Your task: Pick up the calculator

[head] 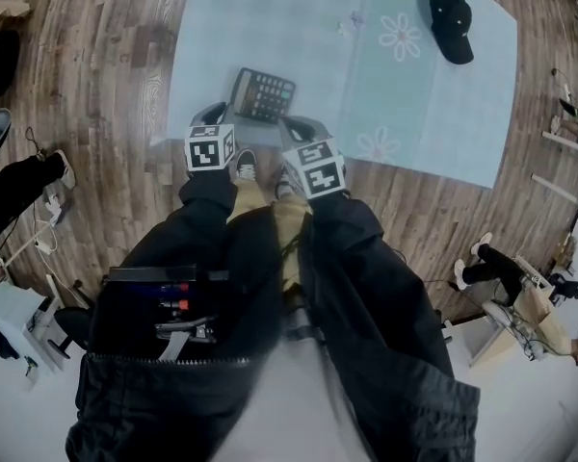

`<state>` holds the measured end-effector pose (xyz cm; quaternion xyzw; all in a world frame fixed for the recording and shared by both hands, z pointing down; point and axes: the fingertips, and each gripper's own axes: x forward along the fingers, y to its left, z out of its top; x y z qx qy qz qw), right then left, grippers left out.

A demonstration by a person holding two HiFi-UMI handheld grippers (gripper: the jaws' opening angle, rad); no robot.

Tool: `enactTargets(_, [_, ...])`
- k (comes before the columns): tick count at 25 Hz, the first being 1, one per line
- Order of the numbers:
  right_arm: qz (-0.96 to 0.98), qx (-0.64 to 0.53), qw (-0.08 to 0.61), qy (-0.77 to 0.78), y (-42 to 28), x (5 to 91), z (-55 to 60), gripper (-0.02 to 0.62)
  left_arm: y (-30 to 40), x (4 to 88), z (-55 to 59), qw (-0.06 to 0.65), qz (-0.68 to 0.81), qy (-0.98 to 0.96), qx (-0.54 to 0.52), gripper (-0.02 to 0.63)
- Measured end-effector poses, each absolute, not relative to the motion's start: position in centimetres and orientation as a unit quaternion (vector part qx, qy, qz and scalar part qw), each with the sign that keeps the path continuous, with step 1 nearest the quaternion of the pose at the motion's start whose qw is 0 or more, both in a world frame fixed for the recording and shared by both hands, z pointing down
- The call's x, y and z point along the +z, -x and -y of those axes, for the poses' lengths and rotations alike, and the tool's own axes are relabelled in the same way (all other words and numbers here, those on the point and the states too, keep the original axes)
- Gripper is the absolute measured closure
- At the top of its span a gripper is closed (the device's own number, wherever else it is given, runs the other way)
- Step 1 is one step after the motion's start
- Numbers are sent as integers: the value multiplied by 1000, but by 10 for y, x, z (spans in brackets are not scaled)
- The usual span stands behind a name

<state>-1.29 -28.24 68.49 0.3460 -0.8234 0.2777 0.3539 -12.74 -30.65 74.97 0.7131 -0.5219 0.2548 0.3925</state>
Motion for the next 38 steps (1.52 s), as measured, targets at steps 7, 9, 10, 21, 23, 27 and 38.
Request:
enactTargets(7, [818, 285, 348, -357, 12, 688, 281, 595, 130, 747, 309, 400, 513, -725, 226, 541])
enactTargets(9, [816, 288, 349, -360, 11, 690, 280, 595, 126, 746, 310, 398, 507, -732, 223, 535])
enactTargets(10, [815, 289, 350, -361, 11, 690, 279, 595, 124, 746, 311, 397, 502, -735, 223, 532])
enactTargets(21, [800, 296, 349, -388, -9, 690, 271, 595, 112, 767, 313, 439, 487, -728, 203, 517])
enactTargets(23, [798, 296, 347, -393, -14, 688, 271, 595, 113, 766, 315, 451, 488, -723, 189, 525])
enactTargets(27, [800, 294, 339, -398, -20, 680, 270, 595, 108, 755, 314, 458, 481, -728, 172, 548])
enactTargets(38, [813, 270, 281, -432, -39, 629, 275, 595, 76, 688, 303, 418, 471, -762, 147, 565])
